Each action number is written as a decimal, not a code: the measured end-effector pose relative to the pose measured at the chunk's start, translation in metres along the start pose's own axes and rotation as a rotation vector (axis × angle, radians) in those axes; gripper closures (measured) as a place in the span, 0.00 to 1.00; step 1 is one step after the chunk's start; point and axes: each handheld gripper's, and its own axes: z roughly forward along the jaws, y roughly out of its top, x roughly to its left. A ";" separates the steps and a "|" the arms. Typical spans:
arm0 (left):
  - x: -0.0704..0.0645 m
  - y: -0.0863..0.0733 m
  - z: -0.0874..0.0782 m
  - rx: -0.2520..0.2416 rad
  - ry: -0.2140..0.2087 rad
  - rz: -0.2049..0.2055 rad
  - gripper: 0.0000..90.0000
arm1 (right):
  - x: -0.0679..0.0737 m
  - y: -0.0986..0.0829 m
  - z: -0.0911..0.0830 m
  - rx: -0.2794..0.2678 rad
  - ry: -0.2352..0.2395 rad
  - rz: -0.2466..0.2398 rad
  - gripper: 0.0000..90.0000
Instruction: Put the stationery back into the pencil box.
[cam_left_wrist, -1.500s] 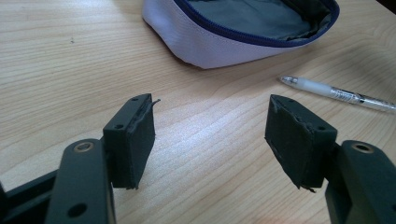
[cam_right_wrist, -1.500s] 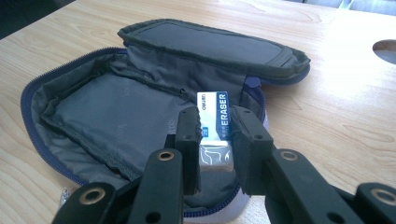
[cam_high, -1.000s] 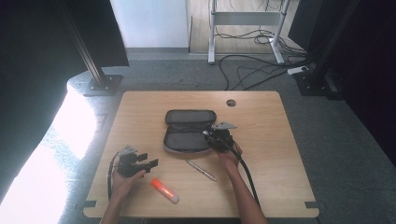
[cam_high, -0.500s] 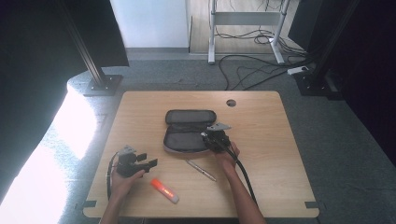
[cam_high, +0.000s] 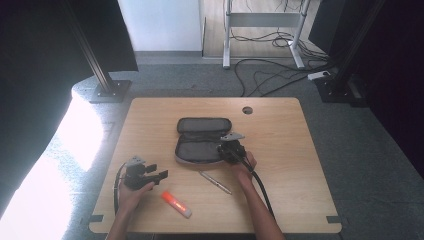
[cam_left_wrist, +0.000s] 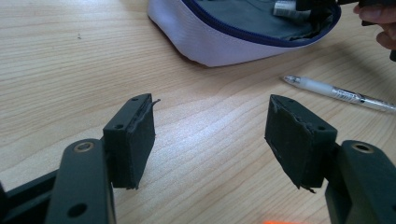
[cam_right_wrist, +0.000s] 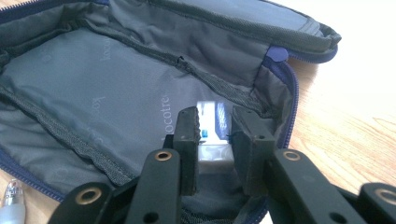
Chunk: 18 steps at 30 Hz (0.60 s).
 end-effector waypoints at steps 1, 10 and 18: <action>0.000 0.000 0.000 -0.001 -0.001 0.001 0.37 | 0.000 0.000 0.000 0.003 0.000 0.001 0.75; 0.000 0.000 -0.002 -0.007 -0.002 -0.002 0.37 | 0.002 0.001 -0.008 -0.024 0.010 -0.001 0.65; 0.001 0.000 -0.002 -0.006 0.004 -0.001 0.37 | -0.001 -0.003 -0.025 -0.067 0.051 0.014 0.62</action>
